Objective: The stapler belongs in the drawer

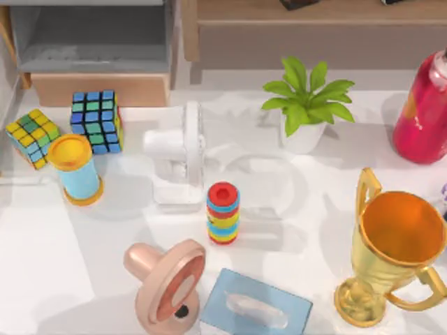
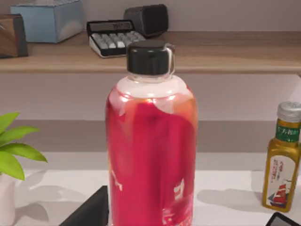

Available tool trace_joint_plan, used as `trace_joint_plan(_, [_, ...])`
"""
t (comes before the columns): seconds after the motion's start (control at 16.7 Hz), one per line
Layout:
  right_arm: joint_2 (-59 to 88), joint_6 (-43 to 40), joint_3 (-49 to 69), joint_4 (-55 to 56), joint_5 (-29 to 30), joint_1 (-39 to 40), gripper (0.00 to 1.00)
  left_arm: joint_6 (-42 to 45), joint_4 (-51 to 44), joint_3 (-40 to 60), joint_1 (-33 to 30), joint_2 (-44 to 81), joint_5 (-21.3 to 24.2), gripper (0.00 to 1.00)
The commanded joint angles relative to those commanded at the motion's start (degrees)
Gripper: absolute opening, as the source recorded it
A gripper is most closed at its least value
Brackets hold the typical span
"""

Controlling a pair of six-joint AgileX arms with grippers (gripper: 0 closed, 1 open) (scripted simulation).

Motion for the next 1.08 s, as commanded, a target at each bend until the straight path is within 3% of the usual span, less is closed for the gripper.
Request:
trace_joint_plan(0.3, [0.0, 0.0, 0.0, 0.0, 0.0, 0.0, 1.00, 0.0, 0.4, -0.7, 0.0, -0.1, 0.0, 0.00])
trace_joint_plan(1.08, [0.0, 0.0, 0.0, 0.0, 0.0, 0.0, 1.00, 0.0, 0.4, -0.7, 0.0, -0.1, 0.0, 0.98])
